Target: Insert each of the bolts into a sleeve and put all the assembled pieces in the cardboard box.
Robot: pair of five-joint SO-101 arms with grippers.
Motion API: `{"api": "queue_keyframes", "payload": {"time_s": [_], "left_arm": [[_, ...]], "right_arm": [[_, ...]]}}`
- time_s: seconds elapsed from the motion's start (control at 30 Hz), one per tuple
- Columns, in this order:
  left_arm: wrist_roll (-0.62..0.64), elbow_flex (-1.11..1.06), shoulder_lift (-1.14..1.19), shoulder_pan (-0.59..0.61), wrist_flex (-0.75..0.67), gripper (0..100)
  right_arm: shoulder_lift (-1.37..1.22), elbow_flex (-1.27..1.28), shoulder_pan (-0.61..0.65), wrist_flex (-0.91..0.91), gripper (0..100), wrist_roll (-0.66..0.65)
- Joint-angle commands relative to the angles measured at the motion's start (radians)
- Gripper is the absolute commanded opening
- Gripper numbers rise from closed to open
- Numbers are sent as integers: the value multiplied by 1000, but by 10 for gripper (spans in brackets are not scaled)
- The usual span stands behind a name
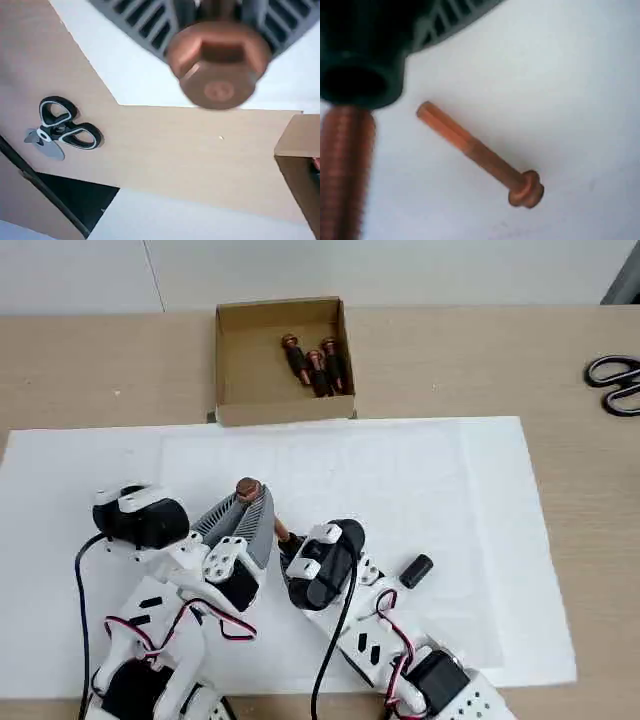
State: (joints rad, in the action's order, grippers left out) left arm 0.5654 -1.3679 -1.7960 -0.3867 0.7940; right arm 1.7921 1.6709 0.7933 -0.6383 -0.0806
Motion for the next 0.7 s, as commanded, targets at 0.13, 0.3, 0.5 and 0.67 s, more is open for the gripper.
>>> {"api": "queue_keyframes", "payload": {"time_s": [0.13,0.3,0.5,0.67], "left_arm": [[3,2,-11,-11,31,7],[3,-24,-14,-66,92,7],[6,-62,-14,-81,84,7],[2,-79,-14,-78,9,7]], "right_arm": [[21,-20,7,10,2,-12],[21,-41,7,10,2,-12],[21,-63,7,5,2,-12],[21,-72,8,2,2,-12]]}}
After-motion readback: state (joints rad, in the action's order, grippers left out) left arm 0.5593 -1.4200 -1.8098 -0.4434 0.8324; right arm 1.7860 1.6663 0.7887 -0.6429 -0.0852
